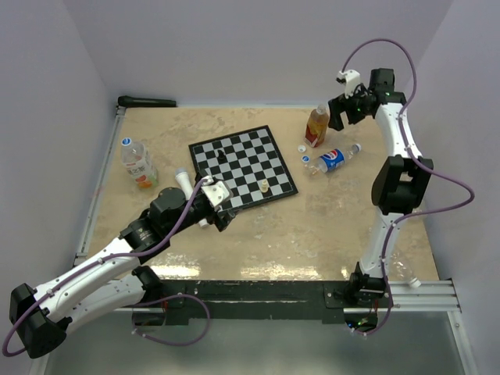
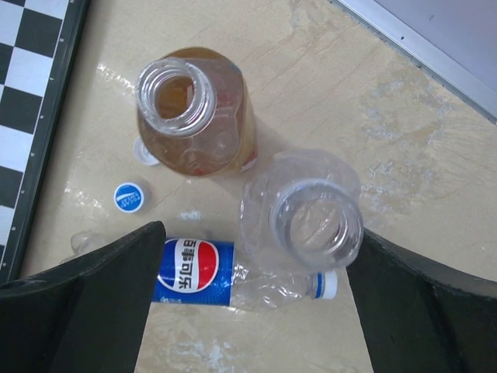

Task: Unscrew the bottle caps
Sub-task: Place the plastic bottle at the center of the board, then pick up the plastic bottle at the center of the board.

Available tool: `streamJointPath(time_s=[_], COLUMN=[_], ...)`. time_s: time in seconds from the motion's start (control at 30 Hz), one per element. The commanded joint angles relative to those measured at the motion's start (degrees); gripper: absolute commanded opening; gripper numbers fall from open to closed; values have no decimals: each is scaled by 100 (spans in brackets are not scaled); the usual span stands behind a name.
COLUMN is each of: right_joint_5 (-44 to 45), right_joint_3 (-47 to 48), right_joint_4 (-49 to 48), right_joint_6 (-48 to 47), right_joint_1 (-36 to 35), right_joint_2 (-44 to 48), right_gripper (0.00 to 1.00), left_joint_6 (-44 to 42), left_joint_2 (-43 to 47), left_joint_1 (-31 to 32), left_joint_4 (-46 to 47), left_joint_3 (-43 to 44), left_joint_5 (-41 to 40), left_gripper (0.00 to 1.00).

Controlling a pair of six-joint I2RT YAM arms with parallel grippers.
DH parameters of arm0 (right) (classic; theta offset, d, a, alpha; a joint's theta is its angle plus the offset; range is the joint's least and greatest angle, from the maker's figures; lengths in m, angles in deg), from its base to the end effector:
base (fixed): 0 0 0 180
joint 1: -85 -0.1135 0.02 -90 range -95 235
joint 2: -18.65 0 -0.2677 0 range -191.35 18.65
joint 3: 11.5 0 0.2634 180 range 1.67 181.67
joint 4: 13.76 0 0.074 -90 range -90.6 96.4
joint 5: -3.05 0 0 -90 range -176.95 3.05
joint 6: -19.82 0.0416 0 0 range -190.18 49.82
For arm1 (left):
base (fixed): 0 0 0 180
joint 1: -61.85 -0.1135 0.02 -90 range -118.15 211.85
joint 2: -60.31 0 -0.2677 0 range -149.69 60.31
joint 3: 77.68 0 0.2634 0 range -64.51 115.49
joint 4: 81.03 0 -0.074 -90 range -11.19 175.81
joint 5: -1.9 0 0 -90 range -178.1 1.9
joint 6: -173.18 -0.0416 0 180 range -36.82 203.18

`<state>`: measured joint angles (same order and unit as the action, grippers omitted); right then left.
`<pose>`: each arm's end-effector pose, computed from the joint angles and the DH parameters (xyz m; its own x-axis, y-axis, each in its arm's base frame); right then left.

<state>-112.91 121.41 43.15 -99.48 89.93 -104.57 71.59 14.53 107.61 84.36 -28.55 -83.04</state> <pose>0.5017 -0.0250 0.3000 -0.5306 -0.3959 -0.7495 -0.5488 0.8343 -0.0522 0.1435 -0.1526 0.2982 0.0220 0.2642 -0.9642 0.7856 0.5920 0.1802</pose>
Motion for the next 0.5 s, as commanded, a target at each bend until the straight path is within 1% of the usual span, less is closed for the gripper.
streamJointPath(time_s=[0.0,0.3,0.47], right_joint_5=[82,363,530], right_joint_3=[-284,-1426,-2331], right_joint_4=[-332,-911,-1394], right_joint_6=[74,100,152], right_joint_1=[43,113,166], right_joint_2=[711,1624,2512], right_gripper=[98,98,98], left_joint_6=[-71,-71,-62], left_joint_2=[60,87,122], left_joint_1=[-41,-32,-41], left_joint_4=[163,154,163], left_joint_3=[112,121,113], left_joint_5=[-49,-75,-102], left_gripper=[100,100,100])
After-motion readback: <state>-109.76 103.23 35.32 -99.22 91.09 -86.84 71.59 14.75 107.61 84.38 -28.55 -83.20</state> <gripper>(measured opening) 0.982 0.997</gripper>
